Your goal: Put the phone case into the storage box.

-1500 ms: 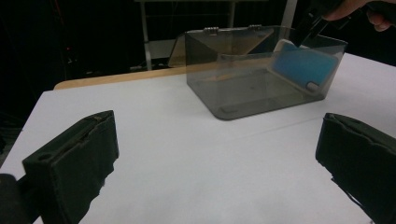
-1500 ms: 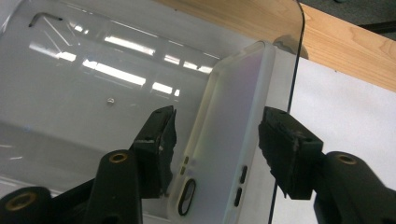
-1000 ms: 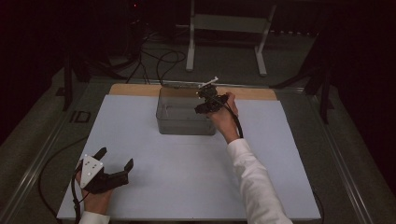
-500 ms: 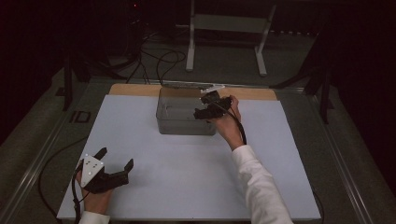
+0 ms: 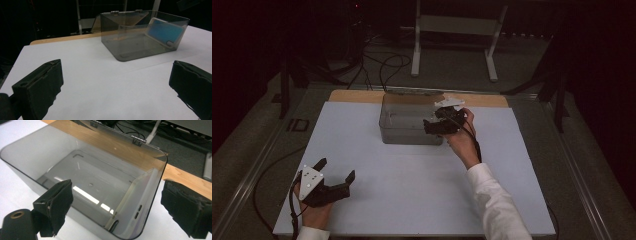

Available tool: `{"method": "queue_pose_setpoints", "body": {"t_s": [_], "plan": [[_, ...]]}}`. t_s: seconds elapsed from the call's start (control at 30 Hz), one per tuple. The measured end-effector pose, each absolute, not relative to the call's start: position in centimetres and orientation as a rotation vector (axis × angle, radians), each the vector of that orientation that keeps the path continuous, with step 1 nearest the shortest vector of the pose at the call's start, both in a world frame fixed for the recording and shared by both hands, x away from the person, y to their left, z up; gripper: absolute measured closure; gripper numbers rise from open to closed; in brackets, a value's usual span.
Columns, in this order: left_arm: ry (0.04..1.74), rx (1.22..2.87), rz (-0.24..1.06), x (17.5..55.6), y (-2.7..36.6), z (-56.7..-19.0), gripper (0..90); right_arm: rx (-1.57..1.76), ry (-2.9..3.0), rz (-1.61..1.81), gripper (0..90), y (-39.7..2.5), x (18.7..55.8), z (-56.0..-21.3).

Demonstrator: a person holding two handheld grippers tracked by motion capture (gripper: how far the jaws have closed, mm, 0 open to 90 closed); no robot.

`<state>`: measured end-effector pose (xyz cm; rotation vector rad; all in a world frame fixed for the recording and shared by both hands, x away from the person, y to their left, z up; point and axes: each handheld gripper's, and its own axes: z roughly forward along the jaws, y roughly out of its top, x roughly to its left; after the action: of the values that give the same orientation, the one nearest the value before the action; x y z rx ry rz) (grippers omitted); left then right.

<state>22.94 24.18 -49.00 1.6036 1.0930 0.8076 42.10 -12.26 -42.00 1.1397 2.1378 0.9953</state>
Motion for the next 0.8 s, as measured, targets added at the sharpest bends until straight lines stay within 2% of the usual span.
{"method": "queue_pose_setpoints", "body": {"t_s": [0.53,0.8], "plan": [[1.103,1.607,0.804,23.0,24.2,-49.0,0.2,1.099,2.096,1.052,8.8,-15.1,38.5,-42.0],[1.114,1.614,0.795,23.1,24.3,-49.1,0.2,1.098,2.085,1.093,8.3,-17.6,35.5,-42.4]]}}
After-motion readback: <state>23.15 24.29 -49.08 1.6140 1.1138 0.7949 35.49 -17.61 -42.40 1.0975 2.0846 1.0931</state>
